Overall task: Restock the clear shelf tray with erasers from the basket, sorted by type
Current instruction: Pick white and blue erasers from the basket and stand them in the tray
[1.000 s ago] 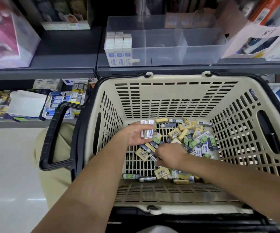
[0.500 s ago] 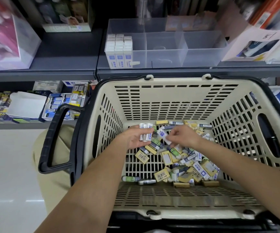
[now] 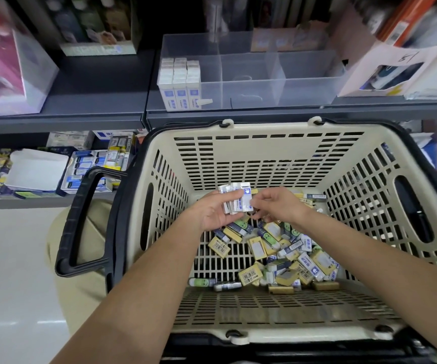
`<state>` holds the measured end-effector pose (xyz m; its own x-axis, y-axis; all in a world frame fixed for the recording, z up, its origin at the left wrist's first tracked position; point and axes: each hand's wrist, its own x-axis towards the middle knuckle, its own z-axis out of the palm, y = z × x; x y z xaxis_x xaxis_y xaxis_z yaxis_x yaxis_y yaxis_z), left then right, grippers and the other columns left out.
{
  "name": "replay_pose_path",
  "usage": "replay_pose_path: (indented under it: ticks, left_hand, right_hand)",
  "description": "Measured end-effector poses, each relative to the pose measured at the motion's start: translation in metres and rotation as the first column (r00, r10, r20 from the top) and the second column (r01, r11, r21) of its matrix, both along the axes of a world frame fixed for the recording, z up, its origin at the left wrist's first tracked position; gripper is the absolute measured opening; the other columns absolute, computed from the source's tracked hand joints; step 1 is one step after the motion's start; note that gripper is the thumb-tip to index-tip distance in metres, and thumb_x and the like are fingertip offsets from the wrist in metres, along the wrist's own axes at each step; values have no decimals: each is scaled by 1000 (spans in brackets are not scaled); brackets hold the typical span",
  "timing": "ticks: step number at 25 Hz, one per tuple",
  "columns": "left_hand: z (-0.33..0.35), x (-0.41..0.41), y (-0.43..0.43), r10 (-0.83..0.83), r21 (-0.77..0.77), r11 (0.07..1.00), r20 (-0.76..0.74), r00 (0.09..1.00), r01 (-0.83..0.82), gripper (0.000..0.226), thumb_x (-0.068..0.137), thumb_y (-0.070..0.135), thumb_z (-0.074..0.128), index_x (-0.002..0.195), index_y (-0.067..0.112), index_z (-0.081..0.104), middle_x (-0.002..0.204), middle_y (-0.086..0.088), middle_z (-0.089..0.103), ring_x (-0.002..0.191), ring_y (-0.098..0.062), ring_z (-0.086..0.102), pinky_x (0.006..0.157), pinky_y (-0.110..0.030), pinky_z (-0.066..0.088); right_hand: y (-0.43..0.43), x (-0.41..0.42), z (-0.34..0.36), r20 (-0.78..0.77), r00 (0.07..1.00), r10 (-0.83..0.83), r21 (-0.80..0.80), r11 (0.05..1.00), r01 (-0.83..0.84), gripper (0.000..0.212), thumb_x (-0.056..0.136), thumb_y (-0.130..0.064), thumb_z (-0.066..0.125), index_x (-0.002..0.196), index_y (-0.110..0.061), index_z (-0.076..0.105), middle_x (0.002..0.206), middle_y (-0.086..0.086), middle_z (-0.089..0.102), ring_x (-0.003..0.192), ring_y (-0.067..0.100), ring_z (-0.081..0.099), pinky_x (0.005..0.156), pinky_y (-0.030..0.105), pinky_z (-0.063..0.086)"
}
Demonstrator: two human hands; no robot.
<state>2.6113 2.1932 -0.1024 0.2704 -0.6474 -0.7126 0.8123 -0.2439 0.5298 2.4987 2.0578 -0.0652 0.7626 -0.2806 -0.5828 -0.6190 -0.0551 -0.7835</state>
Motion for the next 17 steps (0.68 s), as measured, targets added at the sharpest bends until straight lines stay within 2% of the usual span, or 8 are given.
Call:
replay_pose_path:
  ticks: [3,6,8,11,14,17]
  left_hand:
    - [7,-3,-4,-36,2,999,37,999,36,28,75,13,74,101,11,64,85,-7,72,78,-18,70,62,-27,56]
    - [23,-2,-14,-64,5,998,149,987,64,39,76,13,75,112,9,60,89,-5,71,82,-18,69,69,-29,57]
    - [38,5,-21,-89,-10,996,237,967,94,41,76,13,75,113,10,60,86,-3,72,80,-16,70,68,-28,56]
    - [67,19,-24,-98,-47,992,299,949,117,32,75,13,75,104,13,62,82,-2,73,76,-15,70,62,-27,56]
    - [88,26,-22,-81,-85,990,324,943,114,36,76,14,75,108,11,60,91,-4,70,84,-16,69,72,-31,57]
    - [108,32,-20,-48,-134,986,343,938,100,27,81,12,69,106,12,60,91,-5,69,86,-19,67,82,-35,55]
  right_hand:
    - [-2,1,6,50,999,-20,-62,998,23,20,84,-17,67,102,-15,58,73,2,68,57,8,60,50,21,44]
    - [-8,5,18,134,989,-63,-104,992,77,33,82,-12,69,111,-17,54,75,2,67,57,9,62,50,19,46]
    - [-12,9,28,182,981,-64,-130,988,88,32,81,-9,69,110,-14,56,78,1,70,59,7,65,54,19,52]
    - [-16,18,49,261,964,-54,-144,985,94,31,78,-11,72,106,-18,59,78,0,71,63,7,67,66,25,56]
    - [-13,24,71,347,936,-57,-133,985,109,24,80,-13,70,101,-19,61,76,6,65,61,5,65,66,23,56]
    - [-12,32,91,365,929,-55,-134,985,111,18,85,-9,64,102,-16,63,79,8,64,63,8,63,69,24,56]
